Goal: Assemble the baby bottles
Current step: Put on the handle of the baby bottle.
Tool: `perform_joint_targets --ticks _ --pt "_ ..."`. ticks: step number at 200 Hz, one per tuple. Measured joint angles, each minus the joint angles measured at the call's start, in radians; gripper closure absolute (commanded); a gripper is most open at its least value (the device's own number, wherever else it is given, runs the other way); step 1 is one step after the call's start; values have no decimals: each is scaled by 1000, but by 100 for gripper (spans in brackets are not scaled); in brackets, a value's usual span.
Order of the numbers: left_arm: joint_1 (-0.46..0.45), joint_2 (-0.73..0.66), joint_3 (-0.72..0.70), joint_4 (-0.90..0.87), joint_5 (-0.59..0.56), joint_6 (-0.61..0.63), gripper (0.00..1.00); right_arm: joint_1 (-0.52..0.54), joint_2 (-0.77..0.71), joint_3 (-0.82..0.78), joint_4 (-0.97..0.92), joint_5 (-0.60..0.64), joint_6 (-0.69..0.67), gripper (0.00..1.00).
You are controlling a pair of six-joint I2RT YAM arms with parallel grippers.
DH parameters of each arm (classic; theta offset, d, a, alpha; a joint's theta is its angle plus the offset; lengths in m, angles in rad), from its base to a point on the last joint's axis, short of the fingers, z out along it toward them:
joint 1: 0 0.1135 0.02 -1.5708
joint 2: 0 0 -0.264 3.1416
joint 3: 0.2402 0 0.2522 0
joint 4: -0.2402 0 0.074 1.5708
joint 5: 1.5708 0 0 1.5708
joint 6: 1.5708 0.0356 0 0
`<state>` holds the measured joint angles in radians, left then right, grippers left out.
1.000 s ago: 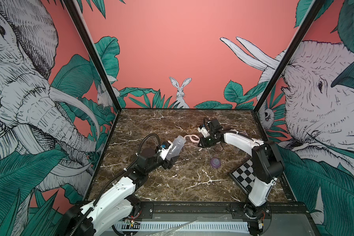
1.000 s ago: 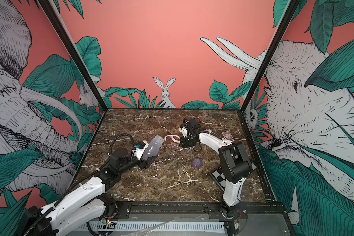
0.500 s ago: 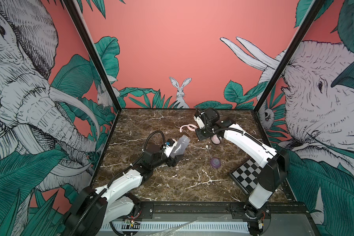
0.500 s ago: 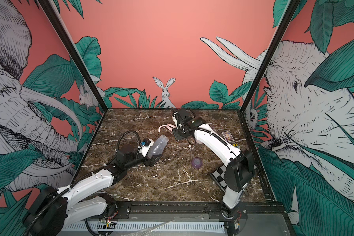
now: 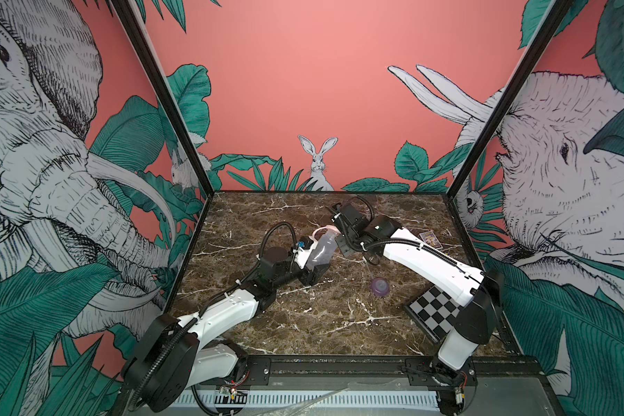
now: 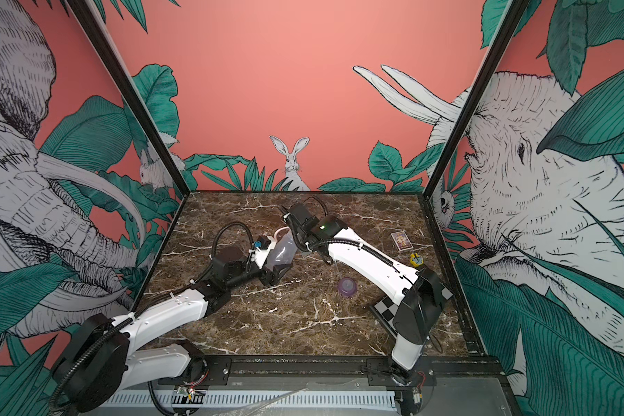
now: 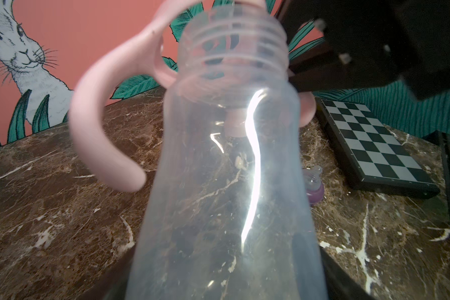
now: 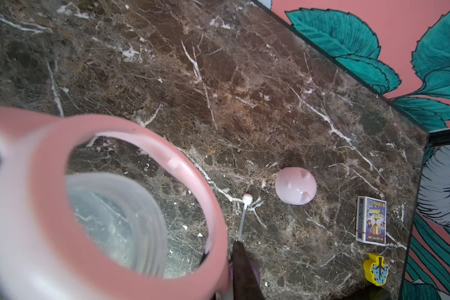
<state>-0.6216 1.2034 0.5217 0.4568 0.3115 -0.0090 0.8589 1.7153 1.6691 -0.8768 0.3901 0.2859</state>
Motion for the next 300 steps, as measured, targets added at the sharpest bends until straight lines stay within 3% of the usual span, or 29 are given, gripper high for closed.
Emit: perform_joint_targets --ticks 108,149,202,300 --pt "-5 3 2 74 -37 -38 45 125 -55 -64 79 189 19 86" --pt "-5 3 2 105 -48 -55 46 171 -53 -106 140 266 24 81" --pt "-5 3 1 125 -63 -52 47 194 -42 -112 169 343 26 84" --pt "-6 5 2 110 -70 -47 48 220 -87 -241 351 441 -189 84"
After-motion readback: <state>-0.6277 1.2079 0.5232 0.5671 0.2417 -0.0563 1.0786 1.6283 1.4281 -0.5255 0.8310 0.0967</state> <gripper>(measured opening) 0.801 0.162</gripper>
